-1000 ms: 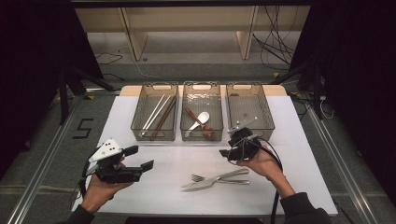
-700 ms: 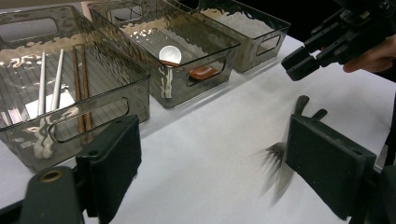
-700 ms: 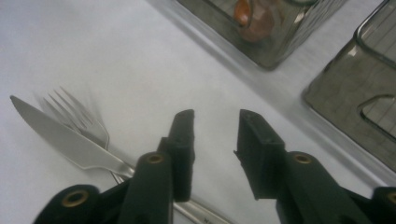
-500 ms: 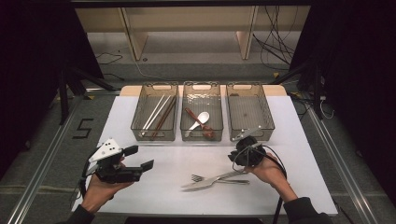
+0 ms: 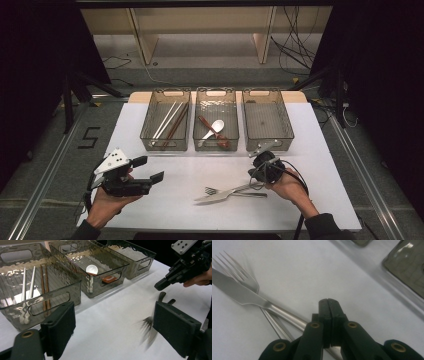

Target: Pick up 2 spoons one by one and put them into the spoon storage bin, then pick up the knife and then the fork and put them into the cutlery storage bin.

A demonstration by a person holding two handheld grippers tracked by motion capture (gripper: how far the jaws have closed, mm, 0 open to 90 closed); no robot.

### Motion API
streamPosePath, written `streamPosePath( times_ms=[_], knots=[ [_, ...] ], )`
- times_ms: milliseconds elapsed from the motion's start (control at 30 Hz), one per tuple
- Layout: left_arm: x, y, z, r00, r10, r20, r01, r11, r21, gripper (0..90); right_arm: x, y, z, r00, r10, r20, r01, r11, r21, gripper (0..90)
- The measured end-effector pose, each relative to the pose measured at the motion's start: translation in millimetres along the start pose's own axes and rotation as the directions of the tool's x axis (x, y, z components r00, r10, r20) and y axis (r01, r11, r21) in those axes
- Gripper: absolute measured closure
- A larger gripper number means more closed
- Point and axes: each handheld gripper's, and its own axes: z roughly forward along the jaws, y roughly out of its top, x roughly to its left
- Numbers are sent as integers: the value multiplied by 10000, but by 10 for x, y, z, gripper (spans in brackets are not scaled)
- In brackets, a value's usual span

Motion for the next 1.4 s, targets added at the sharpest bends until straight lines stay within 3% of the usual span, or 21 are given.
streamPosePath(
  times_ms=[533, 867, 1400],
  knots=[
    [-1, -1, -1, 10000, 10, 3, -10, 10000, 7, 177, -42, -83, 135, 9999, 5, 155, -20, 9955, 951, 900],
    [-14, -7, -2, 9999, 91, -45, -90, 9999, 54, 177, -58, -85, 132, 9996, 248, -94, -234, 9918, 1253, 900],
    [-22, -12, -13, 9999, 108, -18, -108, 9999, 21, 177, 116, -261, 10, 9980, 374, -519, -271, 9821, 1862, 900]
  ],
)
